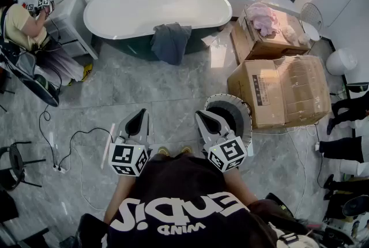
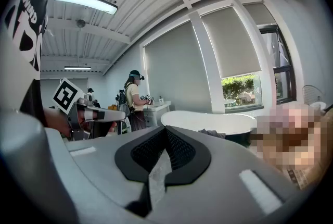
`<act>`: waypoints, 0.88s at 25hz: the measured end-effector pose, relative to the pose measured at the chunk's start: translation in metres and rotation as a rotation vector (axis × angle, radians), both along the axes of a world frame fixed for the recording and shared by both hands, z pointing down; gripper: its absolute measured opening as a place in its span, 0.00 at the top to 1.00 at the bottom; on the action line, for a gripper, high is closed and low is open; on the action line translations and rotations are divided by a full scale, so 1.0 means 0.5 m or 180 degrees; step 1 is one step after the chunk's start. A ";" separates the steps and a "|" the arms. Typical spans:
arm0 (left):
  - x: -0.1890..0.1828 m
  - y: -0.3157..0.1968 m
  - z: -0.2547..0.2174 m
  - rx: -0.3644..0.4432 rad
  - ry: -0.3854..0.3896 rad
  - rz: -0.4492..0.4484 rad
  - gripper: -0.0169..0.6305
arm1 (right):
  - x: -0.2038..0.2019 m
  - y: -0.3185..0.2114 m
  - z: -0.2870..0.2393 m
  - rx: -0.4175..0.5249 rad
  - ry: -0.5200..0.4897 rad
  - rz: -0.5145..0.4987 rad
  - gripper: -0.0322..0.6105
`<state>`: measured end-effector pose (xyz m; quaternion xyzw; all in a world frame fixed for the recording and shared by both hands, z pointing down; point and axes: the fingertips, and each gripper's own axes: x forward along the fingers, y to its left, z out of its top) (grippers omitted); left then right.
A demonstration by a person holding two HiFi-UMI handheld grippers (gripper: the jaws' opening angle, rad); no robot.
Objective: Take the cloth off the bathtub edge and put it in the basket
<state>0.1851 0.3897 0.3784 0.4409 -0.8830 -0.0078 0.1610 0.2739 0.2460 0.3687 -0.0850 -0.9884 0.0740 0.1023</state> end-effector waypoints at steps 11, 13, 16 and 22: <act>-0.033 0.030 0.011 0.0120 0.0063 0.0135 0.98 | -0.025 0.053 0.007 0.0092 -0.0048 0.0034 0.94; -0.041 0.034 0.021 0.0119 0.0071 0.0175 0.98 | -0.030 0.061 0.015 0.0109 -0.0033 0.0046 0.94; -0.048 0.036 0.033 0.0080 0.0091 0.0238 0.98 | -0.036 0.072 0.017 0.0115 -0.0021 0.0074 0.94; -0.066 0.021 0.041 0.0099 0.0111 0.0294 0.98 | -0.054 0.064 0.027 0.0081 -0.0004 0.0121 0.94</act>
